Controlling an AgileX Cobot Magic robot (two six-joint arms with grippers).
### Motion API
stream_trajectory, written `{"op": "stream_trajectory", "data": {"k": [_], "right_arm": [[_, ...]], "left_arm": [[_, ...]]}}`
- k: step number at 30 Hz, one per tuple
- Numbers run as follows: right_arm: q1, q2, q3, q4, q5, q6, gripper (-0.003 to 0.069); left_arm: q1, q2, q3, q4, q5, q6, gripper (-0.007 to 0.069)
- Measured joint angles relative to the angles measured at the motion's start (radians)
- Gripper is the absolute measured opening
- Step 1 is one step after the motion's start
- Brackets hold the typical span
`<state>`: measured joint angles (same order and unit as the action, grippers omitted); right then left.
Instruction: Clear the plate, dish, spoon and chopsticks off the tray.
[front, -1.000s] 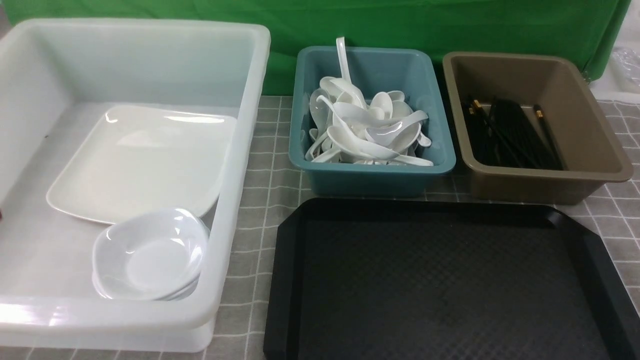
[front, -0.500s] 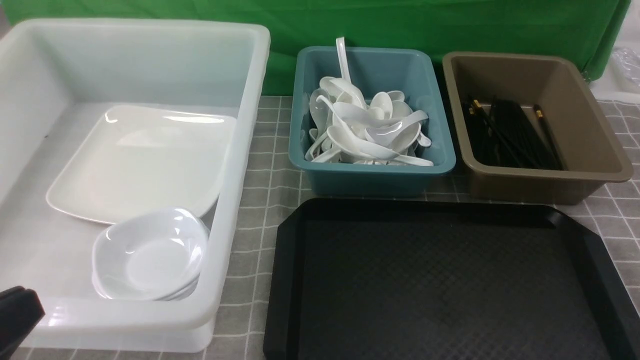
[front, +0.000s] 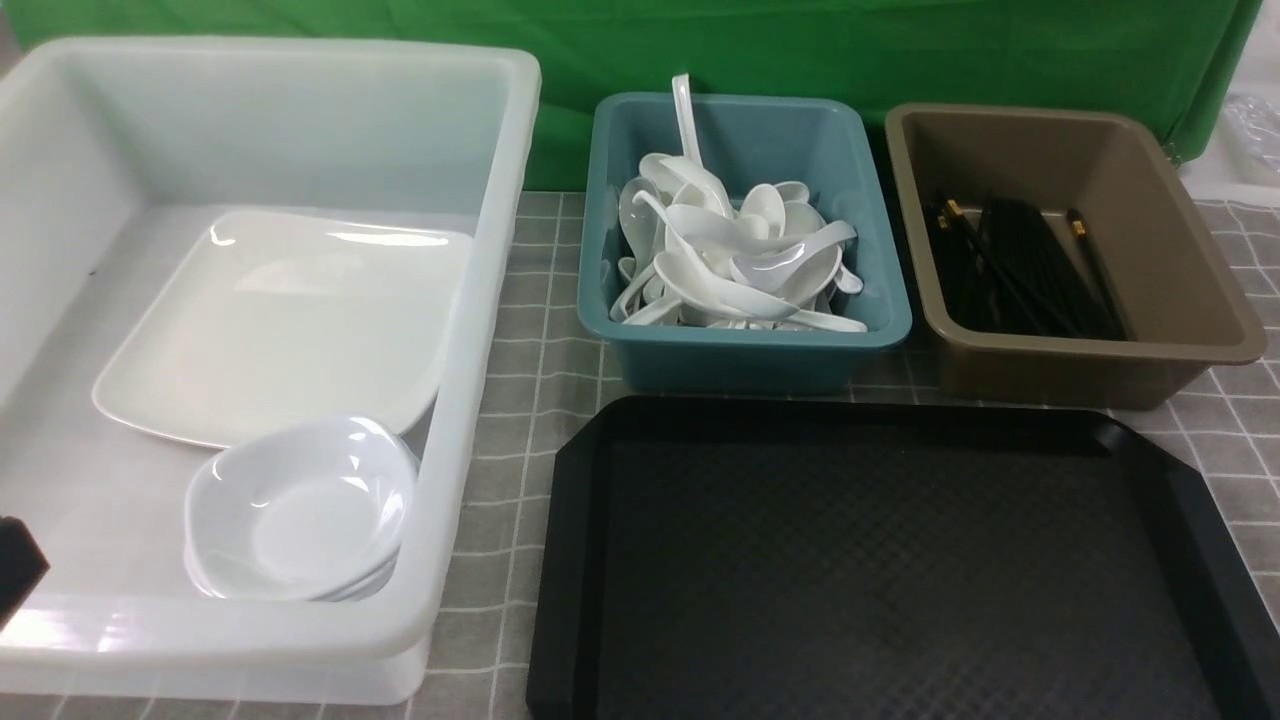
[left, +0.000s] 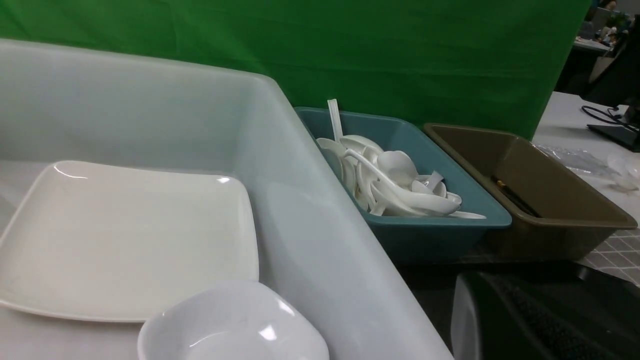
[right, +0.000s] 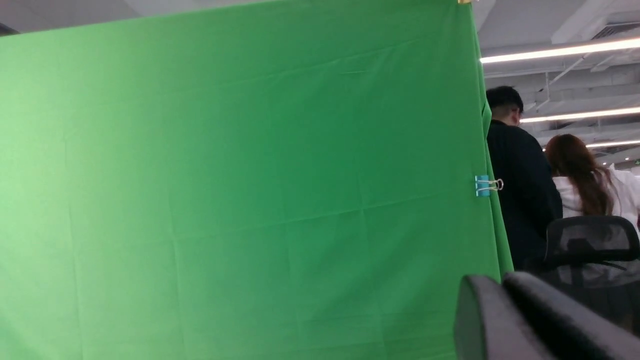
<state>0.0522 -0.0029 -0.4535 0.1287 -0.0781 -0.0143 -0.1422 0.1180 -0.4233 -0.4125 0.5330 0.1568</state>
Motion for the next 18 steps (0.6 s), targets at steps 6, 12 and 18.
{"op": "stream_trajectory", "data": {"k": [6,12,18], "right_arm": [[0.000,0.000,0.000,0.000,0.000,0.000,0.0096],[0.000,0.000,0.000,0.000,0.001,0.000,0.0110],[0.000,0.000,0.000,0.000,0.001,0.000,0.0125]], "left_arm": [[0.000,0.000,0.000,0.000,0.000,0.000,0.0011],[0.000,0.000,0.001,0.042,-0.013,0.008,0.0011],[0.028,-0.003,0.074,0.176,-0.084,0.049,0.0011]]}}
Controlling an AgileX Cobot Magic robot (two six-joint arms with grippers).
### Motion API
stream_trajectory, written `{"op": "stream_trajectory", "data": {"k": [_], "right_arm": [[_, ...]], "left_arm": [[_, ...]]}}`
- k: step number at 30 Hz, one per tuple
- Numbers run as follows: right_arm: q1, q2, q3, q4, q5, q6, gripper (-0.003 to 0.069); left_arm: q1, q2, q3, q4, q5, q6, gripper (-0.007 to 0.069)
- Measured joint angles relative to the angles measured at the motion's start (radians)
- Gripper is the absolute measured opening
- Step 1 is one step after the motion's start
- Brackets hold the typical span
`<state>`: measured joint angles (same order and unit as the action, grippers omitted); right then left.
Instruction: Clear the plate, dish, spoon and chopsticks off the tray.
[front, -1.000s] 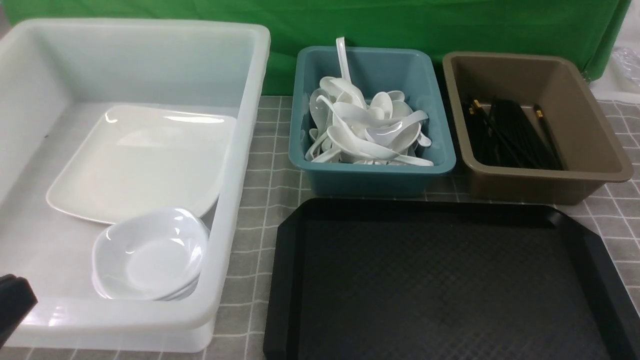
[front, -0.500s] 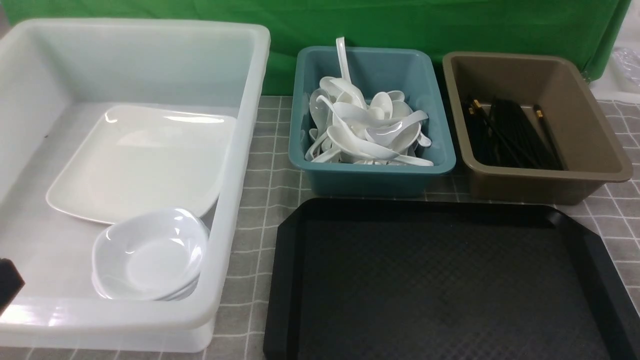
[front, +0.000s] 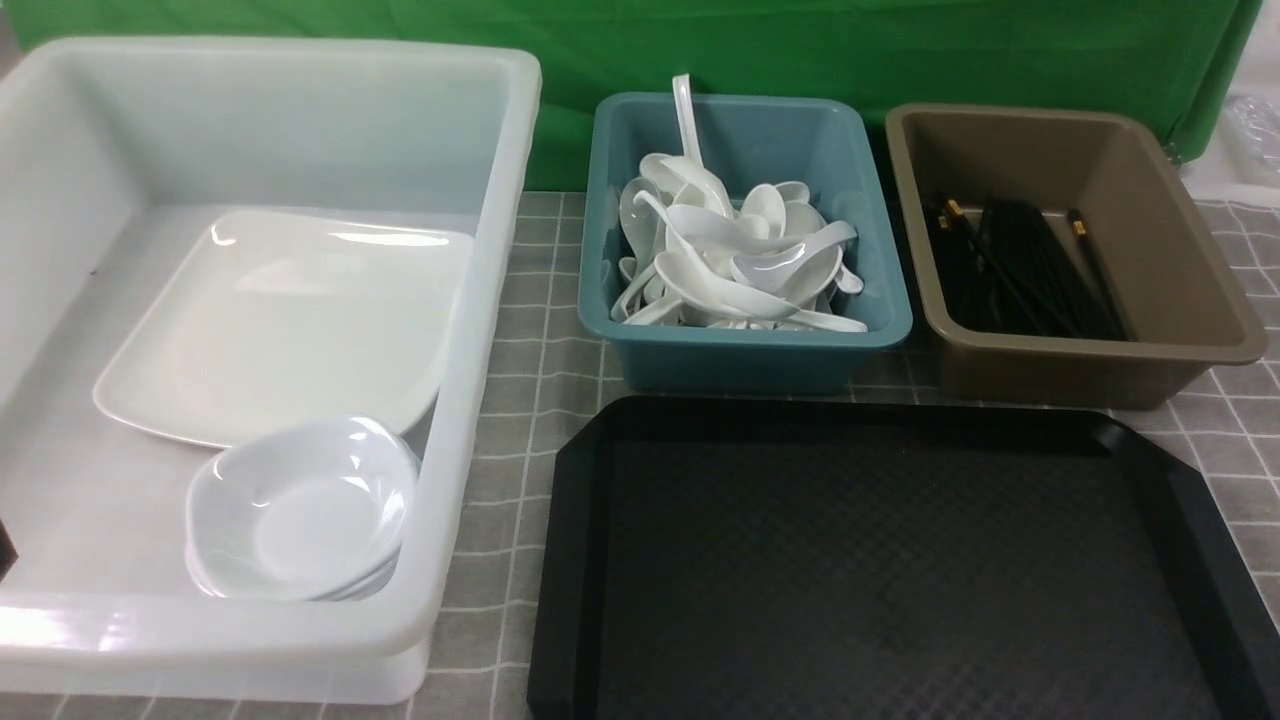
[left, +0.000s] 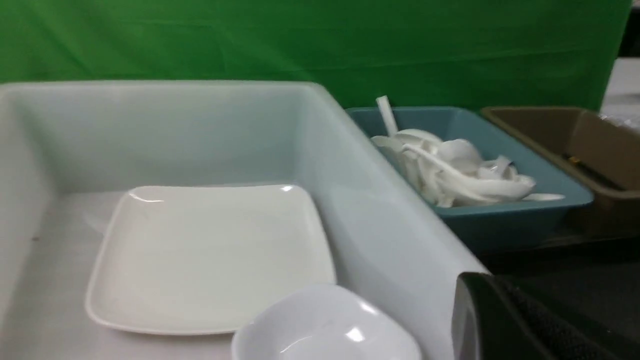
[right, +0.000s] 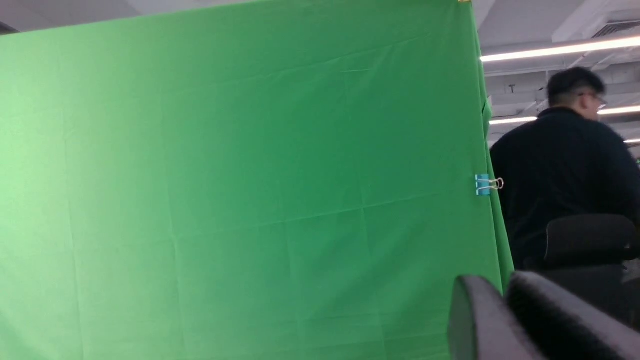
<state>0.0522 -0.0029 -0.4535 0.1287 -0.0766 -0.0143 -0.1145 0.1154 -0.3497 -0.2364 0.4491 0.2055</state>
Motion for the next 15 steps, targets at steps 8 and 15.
{"op": "stream_trajectory", "data": {"k": [8,15], "right_arm": [[0.000,0.000,0.000,0.000,0.000,0.001,0.0144],[-0.001,0.000,0.000,0.000,0.001,0.008,0.0161]], "left_arm": [[0.167,-0.110,0.235,0.039,-0.128,-0.036,0.0011],[0.178,-0.118,0.352,0.177,-0.227,-0.264,0.0011]]}}
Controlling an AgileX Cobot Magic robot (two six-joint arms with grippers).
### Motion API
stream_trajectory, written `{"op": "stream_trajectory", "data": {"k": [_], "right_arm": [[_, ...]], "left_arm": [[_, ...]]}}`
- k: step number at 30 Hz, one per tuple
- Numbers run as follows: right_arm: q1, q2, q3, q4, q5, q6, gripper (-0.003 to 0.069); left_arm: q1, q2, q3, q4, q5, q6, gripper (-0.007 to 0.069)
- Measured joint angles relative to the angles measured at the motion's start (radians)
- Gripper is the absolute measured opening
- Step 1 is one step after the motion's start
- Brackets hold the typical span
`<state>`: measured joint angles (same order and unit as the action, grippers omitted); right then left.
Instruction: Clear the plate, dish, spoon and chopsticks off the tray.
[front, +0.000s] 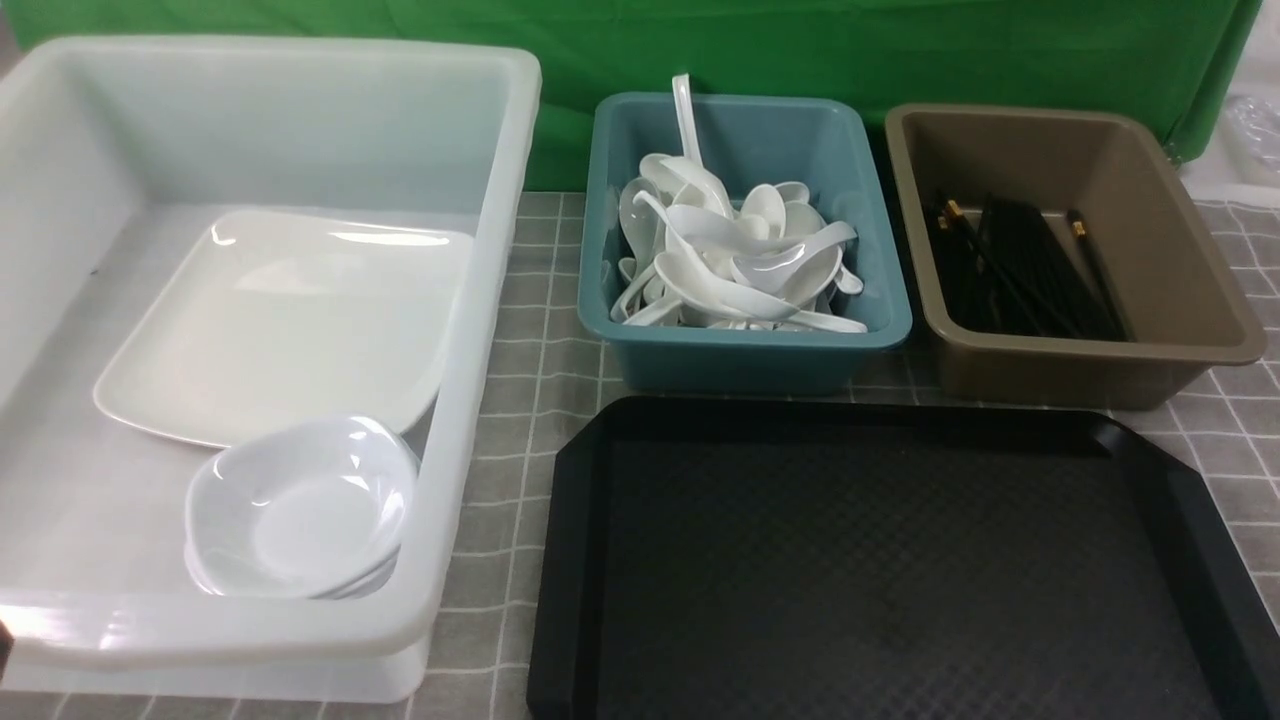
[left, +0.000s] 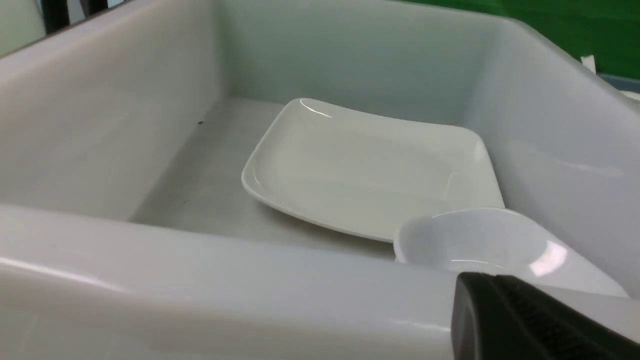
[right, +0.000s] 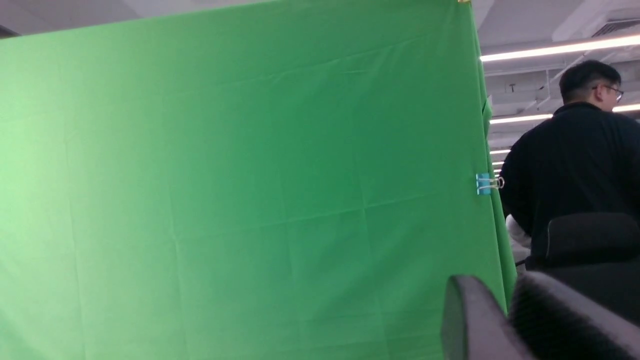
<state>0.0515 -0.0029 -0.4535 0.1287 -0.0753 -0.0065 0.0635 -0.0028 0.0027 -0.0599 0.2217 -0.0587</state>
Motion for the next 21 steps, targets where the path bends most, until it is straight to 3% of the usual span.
{"op": "stream_trajectory", "data": {"k": [21], "right_arm": [[-0.001,0.000,0.000,0.000,-0.001,0.001,0.0202]], "left_arm": [[-0.001,0.000,0.002,0.032,-0.005,0.006,0.0020]]}}
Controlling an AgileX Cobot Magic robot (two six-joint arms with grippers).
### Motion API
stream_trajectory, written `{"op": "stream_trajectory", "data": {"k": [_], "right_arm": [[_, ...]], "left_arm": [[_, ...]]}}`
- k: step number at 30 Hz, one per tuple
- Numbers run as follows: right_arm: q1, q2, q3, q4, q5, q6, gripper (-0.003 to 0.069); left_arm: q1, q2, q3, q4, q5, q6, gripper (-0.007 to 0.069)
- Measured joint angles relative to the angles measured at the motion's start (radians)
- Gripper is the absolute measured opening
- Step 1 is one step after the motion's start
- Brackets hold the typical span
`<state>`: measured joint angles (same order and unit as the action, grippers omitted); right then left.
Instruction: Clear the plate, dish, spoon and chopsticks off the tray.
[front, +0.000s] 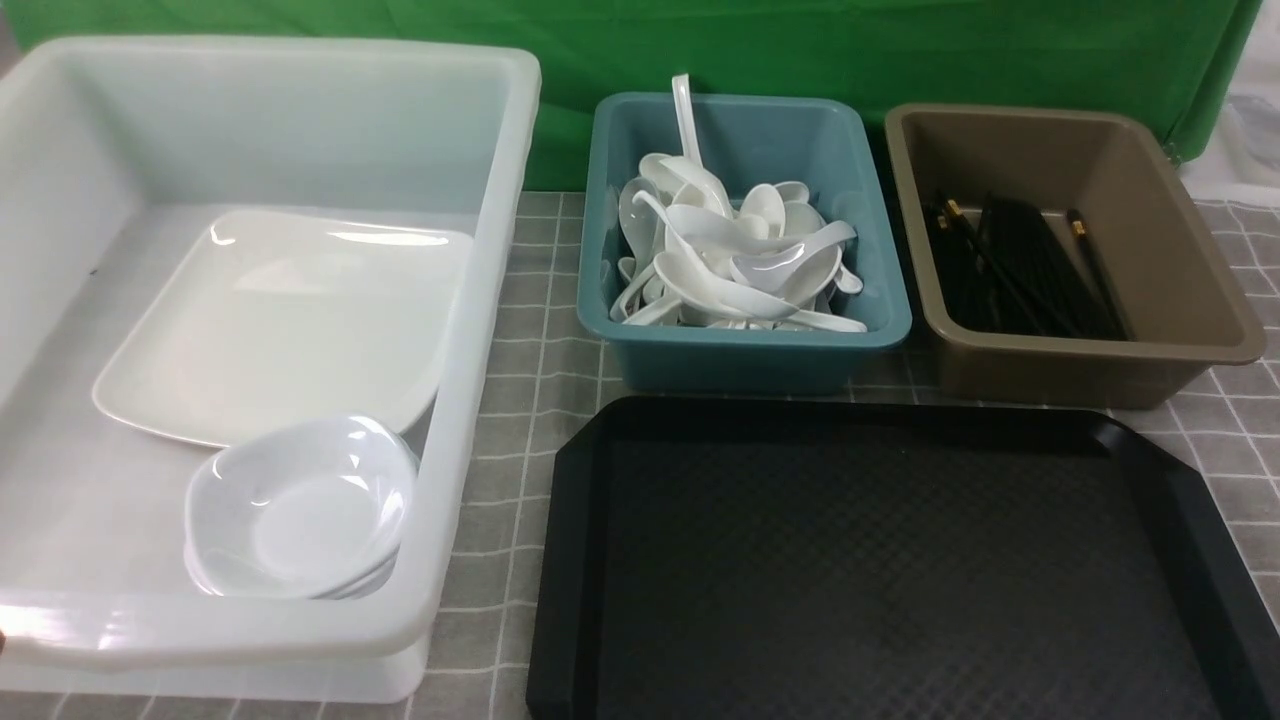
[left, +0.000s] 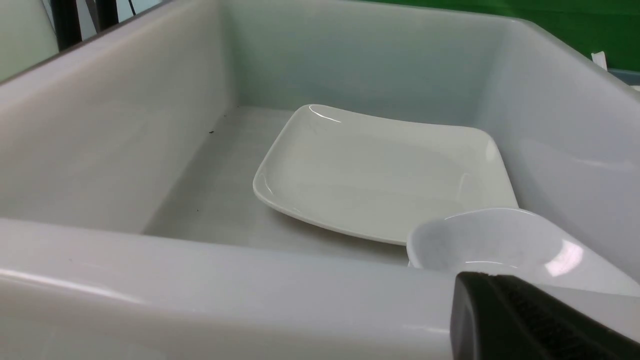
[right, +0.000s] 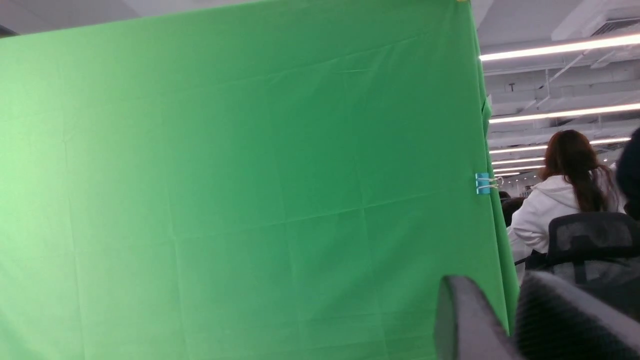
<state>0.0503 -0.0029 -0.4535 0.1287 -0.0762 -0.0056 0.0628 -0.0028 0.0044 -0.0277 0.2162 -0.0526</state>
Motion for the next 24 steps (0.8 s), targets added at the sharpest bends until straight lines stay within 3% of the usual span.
{"op": "stream_trajectory", "data": {"k": [15,24], "right_arm": [[0.000,0.000,0.006,-0.003,0.015,-0.046,0.0234],[0.000,0.077,0.287,-0.174,0.021,-0.130,0.0235]], "left_arm": [[0.000,0.000,0.000,0.002,-0.001,0.000,0.0020],[0.000,0.000,0.000,0.002,-0.002,0.000,0.0020]]}}
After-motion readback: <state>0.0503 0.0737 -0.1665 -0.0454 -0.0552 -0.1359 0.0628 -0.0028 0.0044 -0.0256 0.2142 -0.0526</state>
